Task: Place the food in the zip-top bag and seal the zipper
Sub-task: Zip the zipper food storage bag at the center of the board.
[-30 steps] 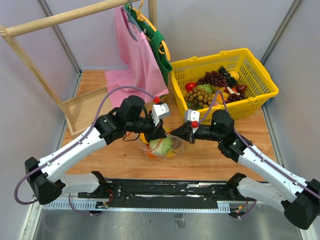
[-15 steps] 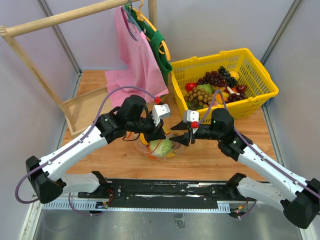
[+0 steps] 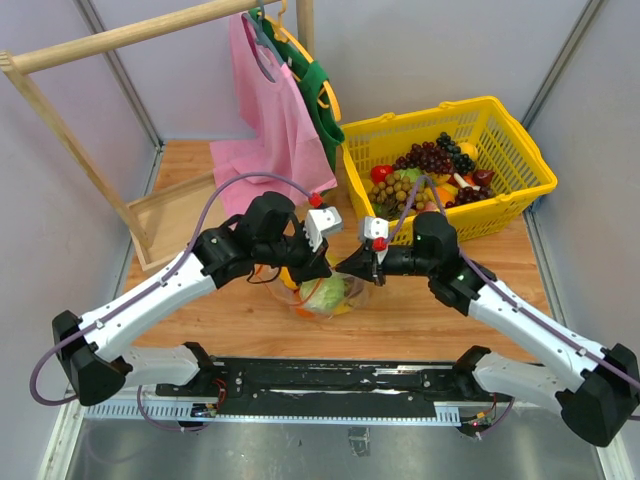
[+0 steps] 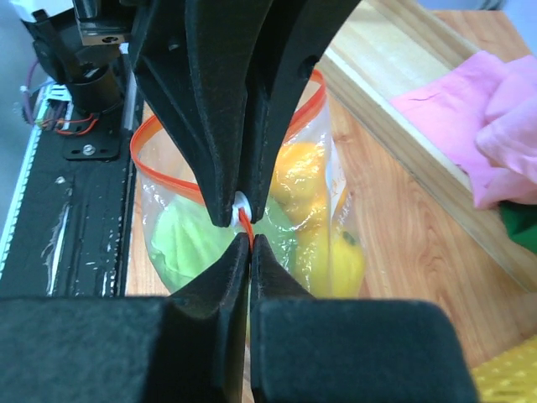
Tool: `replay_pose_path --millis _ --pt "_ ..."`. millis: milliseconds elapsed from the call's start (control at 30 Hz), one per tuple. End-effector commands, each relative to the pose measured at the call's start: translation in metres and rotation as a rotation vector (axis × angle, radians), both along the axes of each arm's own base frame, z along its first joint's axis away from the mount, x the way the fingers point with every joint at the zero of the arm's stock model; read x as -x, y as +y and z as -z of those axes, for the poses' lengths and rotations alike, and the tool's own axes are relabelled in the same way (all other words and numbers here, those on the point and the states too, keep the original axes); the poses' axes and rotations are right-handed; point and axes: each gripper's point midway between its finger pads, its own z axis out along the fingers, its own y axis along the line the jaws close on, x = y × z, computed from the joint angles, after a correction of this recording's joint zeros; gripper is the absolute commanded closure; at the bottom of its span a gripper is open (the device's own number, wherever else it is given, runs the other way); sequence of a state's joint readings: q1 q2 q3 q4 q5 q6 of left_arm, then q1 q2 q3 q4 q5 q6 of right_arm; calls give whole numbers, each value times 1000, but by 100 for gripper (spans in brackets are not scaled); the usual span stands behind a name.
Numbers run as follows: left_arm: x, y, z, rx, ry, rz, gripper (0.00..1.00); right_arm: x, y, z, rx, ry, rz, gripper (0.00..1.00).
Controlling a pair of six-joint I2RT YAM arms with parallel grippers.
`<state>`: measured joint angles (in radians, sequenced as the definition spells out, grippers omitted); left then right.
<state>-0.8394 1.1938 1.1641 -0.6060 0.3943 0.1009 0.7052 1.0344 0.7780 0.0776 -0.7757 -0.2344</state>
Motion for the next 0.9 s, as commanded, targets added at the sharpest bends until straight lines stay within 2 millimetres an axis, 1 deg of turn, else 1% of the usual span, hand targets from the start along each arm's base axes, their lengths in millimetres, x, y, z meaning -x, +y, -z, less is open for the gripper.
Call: replay_pose_path --millis 0,100,200,367,400,467,567,600,633,667,767,867 --pt "4 9 3 -19 44 -72 99 -15 -15 -29 -68 -106 151 99" --pt "6 13 5 -18 56 -88 97 -19 -24 -30 -74 -118 209 99" --pt "4 16 2 -18 52 -121 94 -23 -30 -27 -64 -111 260 100" --pt "2 22 4 -28 55 -168 94 -32 -44 -22 -50 -89 371 99" --pt "2 22 5 -30 56 -166 95 -31 -44 -23 -48 -90 366 99" --pt "1 18 0 -21 50 -153 99 -23 -38 -26 -52 -97 303 99" --pt "0 11 -8 -2 32 -118 100 -8 -26 -34 -73 -98 183 99" --pt "0 8 -10 3 27 -104 100 -5 -23 -35 -73 -100 151 91" --pt "2 5 -13 10 19 -82 100 -3 -21 -35 -66 -99 128 76" --pt "3 2 -14 13 13 -68 100 -1 -19 -35 -58 -106 101 70" --pt "6 -3 -18 20 -2 -35 100 7 -16 -35 -45 -129 30 56" --pt "7 -6 -21 31 -12 -15 100 11 -12 -36 -53 -130 -7 49"
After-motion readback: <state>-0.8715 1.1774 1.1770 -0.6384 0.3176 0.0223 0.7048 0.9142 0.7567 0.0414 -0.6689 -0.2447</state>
